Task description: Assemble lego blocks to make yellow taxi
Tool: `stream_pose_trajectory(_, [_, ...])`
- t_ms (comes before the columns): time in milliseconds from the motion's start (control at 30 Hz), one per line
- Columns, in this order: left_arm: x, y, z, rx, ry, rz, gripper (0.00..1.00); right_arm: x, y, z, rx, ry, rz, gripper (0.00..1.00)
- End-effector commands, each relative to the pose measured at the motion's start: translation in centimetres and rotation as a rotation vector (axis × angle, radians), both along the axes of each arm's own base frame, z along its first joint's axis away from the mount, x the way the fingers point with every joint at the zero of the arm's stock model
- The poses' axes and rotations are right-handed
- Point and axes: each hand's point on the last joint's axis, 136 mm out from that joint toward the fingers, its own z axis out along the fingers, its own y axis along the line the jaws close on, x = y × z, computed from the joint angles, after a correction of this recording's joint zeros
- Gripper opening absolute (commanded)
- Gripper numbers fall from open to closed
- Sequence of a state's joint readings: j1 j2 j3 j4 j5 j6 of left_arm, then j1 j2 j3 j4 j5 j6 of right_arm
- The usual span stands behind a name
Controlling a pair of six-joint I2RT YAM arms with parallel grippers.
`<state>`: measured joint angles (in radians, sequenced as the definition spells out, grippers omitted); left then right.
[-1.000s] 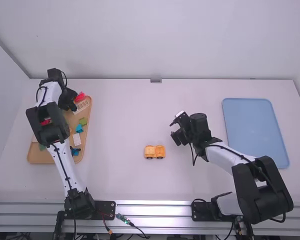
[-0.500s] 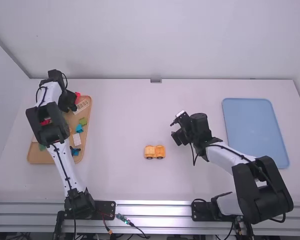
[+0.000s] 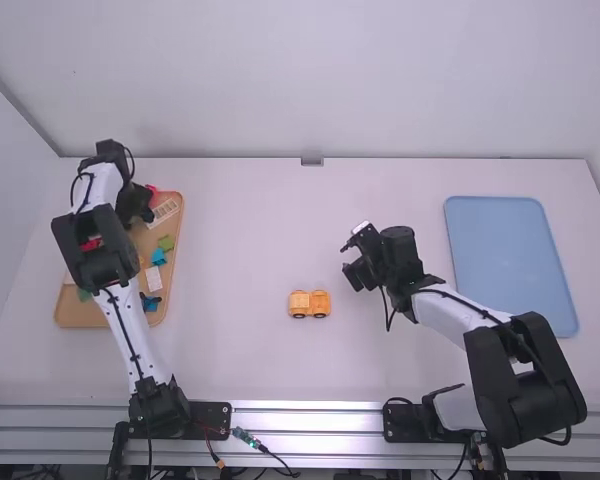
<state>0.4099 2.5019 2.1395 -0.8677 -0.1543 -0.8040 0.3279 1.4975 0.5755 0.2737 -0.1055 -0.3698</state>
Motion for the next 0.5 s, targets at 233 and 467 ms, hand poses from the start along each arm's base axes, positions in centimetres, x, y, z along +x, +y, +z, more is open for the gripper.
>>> stream_pose_trajectory(233, [-0.52,0.43,-0.09,0.004,0.022,-0.042,0.68,-0.06,-0.12,0.25,0.003,-0.006,-0.005,0.99])
stream_pose_trajectory(467, [-0.76,0.35,-0.15,0.003,0.036,-0.057,0.45,-0.07,-0.11,0.25,0.003,-0.006,-0.005,0.99])
